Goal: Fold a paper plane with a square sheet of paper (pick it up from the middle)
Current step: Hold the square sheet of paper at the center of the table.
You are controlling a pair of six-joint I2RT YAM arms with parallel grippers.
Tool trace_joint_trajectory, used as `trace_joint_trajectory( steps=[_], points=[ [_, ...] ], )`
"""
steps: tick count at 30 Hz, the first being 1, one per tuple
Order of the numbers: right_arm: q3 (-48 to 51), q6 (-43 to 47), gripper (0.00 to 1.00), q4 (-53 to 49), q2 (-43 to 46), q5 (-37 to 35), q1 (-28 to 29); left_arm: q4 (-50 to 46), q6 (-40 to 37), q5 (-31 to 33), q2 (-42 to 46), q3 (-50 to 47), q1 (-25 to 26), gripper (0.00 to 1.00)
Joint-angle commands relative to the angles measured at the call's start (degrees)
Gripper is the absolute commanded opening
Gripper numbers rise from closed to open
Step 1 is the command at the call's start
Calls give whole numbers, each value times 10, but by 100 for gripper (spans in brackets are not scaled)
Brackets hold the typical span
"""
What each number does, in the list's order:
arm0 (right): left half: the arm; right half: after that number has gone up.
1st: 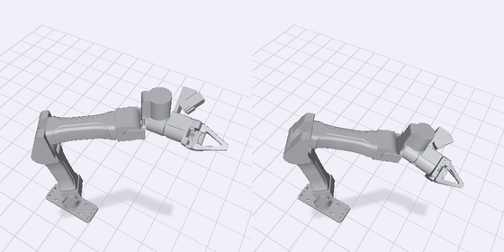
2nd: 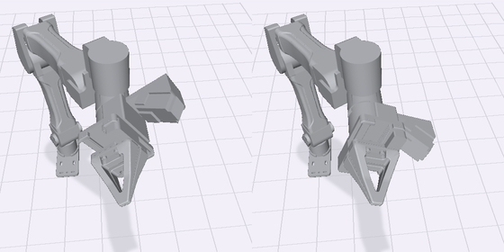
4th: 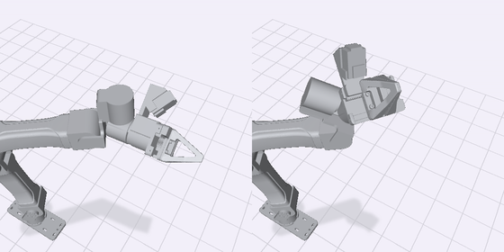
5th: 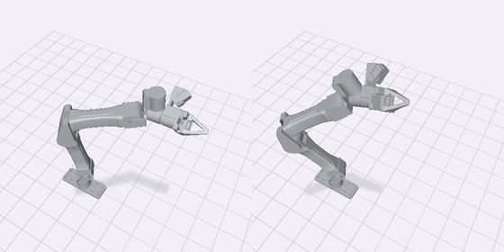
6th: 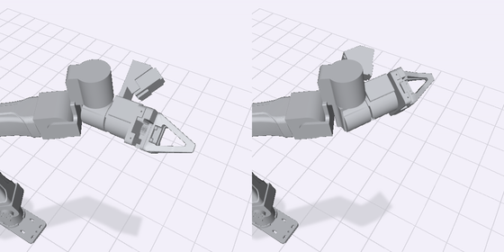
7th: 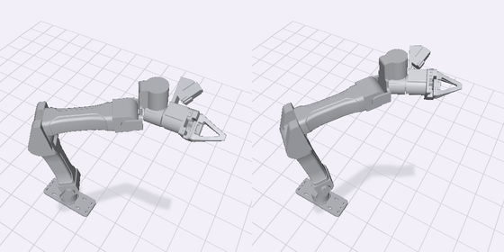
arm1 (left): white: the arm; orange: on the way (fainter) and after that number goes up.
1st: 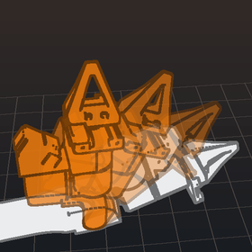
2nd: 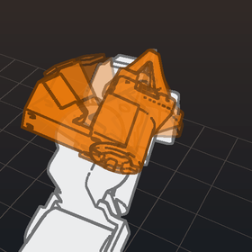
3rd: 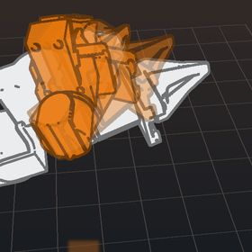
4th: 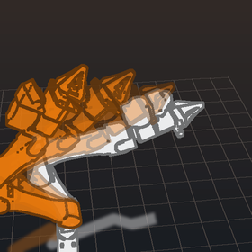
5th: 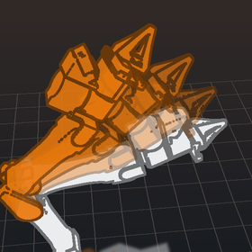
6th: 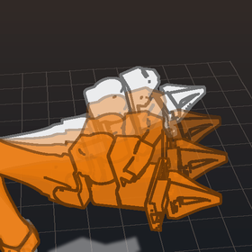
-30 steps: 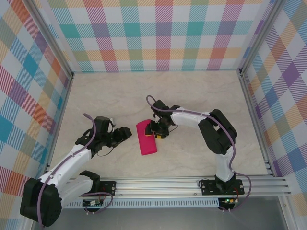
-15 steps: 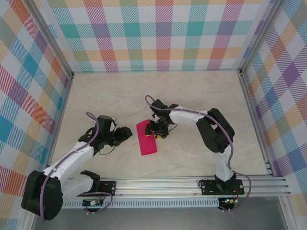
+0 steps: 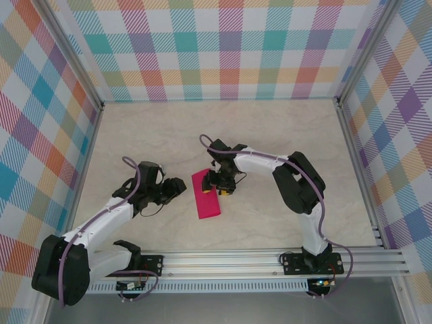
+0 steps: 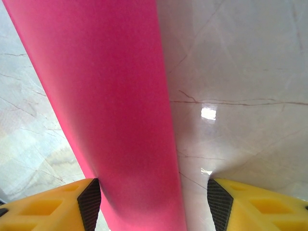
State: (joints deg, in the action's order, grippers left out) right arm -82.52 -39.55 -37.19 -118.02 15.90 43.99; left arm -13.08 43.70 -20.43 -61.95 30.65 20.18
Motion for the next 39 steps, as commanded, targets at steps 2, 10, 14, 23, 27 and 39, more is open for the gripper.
trace_joint_trajectory(
  steps=[2,10,14,23,27,39],
  points=[
    [1,8,63,-44,-33,-41,3,17,6,1,-5,12,7,43],
    [8,-3,61,-45,-42,-53,3,39,11,-11,-25,10,9,31],
    [8,-2,61,-45,-46,-58,3,62,17,-18,-50,14,15,24],
    [16,-8,60,-39,-54,-62,3,105,27,-22,-153,51,45,0],
    [15,-9,59,-38,-57,-61,3,130,36,-27,-188,57,53,0],
    [20,-11,59,-40,-58,-65,3,145,38,-22,-248,72,67,0]
  ],
)
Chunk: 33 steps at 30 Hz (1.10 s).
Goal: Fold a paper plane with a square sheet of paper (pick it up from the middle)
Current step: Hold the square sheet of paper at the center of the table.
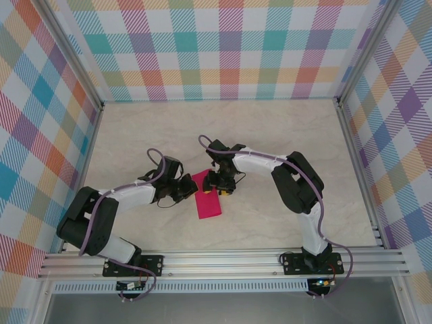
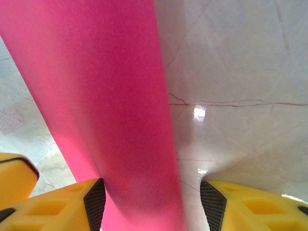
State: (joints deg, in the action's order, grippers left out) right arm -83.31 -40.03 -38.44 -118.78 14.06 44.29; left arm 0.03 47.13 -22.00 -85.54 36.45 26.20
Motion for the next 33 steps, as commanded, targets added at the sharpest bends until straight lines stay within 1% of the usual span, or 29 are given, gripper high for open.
trace_joint_trajectory(
  steps=[1,7,13,17,20,22,26,27,28,31,33],
  points=[
    [29,-6,59,-26,-50,-47,0,16,3,-6,-17,14,7,0],
    [30,-6,59,-26,-48,-47,-1,25,0,-4,-48,12,11,0],
    [31,-6,60,-21,-38,-41,-1,-8,-15,34,-64,0,15,0],
    [24,-4,64,-16,-17,-36,-1,-5,-19,35,-74,-5,16,0],
    [27,-2,66,0,22,-35,-5,-8,-23,36,-77,-6,16,0],
    [33,-1,72,11,56,-35,-13,-17,-27,42,-78,-5,16,0],
    [61,-6,72,50,121,-23,-35,-30,-36,49,-78,-1,16,0],
    [75,-7,70,70,138,-4,-42,-29,-36,51,-76,-1,16,0],
    [93,-8,63,105,152,27,-48,-30,-35,52,-75,-1,16,0],
    [132,-13,36,196,168,135,-56,-28,-39,48,-75,-1,16,0],
    [137,-25,24,218,157,167,-55,-28,-40,45,-79,2,16,0]
  ],
)
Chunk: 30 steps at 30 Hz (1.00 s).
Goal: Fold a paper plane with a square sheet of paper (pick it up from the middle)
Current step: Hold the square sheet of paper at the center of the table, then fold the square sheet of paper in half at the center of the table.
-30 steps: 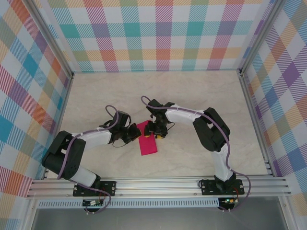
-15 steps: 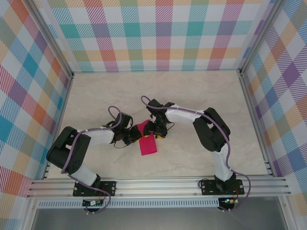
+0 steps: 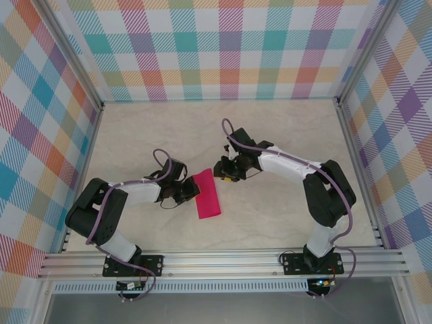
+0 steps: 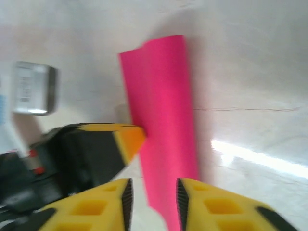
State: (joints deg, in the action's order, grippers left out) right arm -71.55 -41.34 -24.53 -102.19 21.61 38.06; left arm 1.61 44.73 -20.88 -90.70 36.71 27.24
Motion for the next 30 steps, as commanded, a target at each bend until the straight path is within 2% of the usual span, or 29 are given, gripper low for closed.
trace_joint_trajectory(
  steps=[1,4,6,14,30],
  points=[
    [19,-11,18,83,-19,104,7,-43,-16,33,-29,-1,5,0],
    [16,-15,3,95,-44,121,7,-42,-16,30,-32,-3,5,0],
    [11,-16,2,92,-60,126,7,-41,-17,31,-33,-4,5,0],
    [10,-2,2,82,-105,122,6,-41,-18,28,-37,-3,5,0],
    [83,3,5,123,-136,109,-10,-40,-20,31,-48,-9,5,0]
  ],
)
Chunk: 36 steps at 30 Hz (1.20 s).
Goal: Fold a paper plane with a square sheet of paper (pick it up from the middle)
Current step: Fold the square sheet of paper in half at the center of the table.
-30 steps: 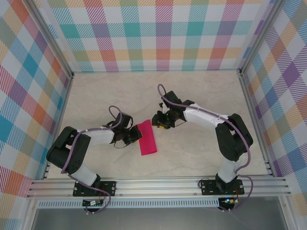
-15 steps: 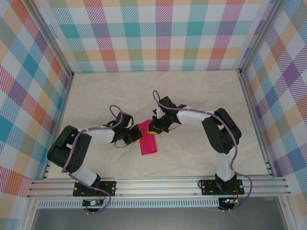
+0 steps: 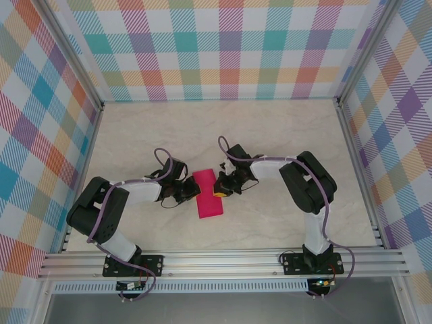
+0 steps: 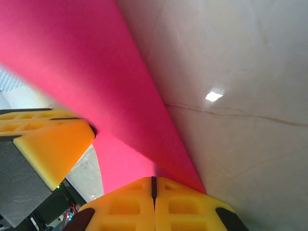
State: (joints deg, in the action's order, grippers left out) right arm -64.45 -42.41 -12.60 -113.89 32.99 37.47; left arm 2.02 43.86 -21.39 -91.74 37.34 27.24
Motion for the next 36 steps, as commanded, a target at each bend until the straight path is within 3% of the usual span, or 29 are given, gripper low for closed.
trace_joint_trajectory(
  steps=[1,11,19,36],
  points=[
    [13,15,6,3,-16,-6,-6,-44,-11,36,-38,-17,5,0],
    [37,13,10,25,73,36,-6,-61,-20,45,-31,-13,5,0],
    [90,-9,10,61,69,58,-1,-69,-26,47,-31,-11,5,0],
    [80,19,17,-17,82,2,6,-84,-37,50,-35,2,5,0]
  ],
)
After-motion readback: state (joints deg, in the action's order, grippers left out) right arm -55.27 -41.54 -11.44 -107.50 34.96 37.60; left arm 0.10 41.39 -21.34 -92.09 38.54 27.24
